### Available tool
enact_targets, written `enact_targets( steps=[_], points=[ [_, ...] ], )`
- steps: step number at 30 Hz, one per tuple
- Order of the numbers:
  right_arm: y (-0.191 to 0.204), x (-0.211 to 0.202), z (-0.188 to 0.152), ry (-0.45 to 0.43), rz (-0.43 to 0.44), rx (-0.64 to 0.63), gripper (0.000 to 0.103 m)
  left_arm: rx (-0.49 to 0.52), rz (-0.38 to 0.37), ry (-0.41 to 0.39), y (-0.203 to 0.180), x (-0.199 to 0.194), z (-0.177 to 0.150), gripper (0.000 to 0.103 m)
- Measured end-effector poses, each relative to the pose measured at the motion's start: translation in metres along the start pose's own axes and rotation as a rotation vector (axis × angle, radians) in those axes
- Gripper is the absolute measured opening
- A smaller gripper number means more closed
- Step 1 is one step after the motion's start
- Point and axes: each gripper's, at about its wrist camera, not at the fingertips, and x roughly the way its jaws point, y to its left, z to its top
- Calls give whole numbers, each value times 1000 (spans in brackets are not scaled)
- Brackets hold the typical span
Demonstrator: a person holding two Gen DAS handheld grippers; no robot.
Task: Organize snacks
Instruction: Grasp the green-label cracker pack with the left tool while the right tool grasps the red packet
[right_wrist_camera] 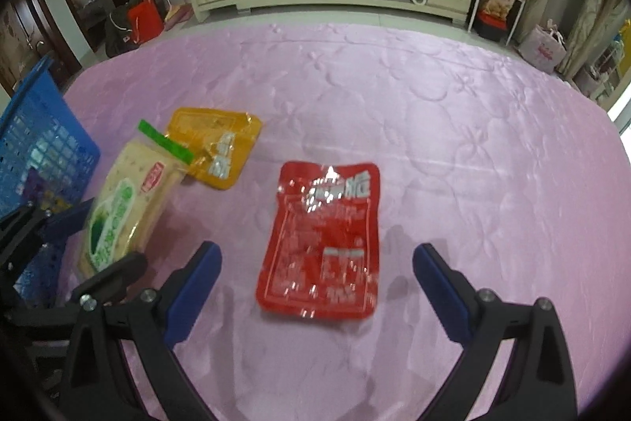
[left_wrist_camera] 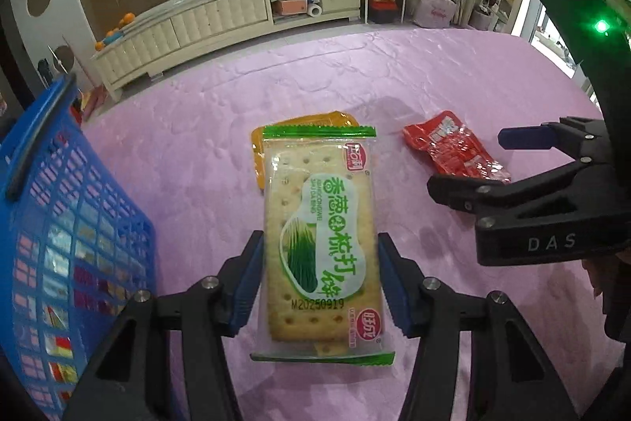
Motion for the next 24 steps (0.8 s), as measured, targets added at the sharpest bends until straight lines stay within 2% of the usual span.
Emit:
enact_targets(
  steps=[1,3,6,8,13,14,15,17,19,21,24],
  points=[
    [-1,2,0,-7,1,0,95,-1,5,0,0,1,0,53],
    [-5,8,-2,12,6,0,82,-18,3,8,2,4,4,53],
    [0,5,-5,-10,-38,-83,63,-28,-11,12,2,5,5,53],
    [3,3,-9,-19,-19,-112,58,-15,-18,6,0,2,3,53],
    [5,-7,-21,-58,17,-168,29,-8,-11,17,-4,5,2,53],
    [6,-9,-22,-58,37,-175,7,-6,-9,19,-4,5,1,53],
    [7,-10,-20,-54,66,-176,5,-7,-7,21,-5,5,1,53],
    [12,-10,-23,-50,51,-197,5,-12,-9,22,-4,1,0,53],
    [11,-14,-26,-50,72,-183,5,-17,-14,17,-4,-7,0,53],
    [9,-25,-29,-59,105,-154,4,-16,-18,9,-3,-17,-1,53],
    [12,-51,-33,-91,108,-157,4,-18,-19,-10,-4,-38,-3,53]
  ],
)
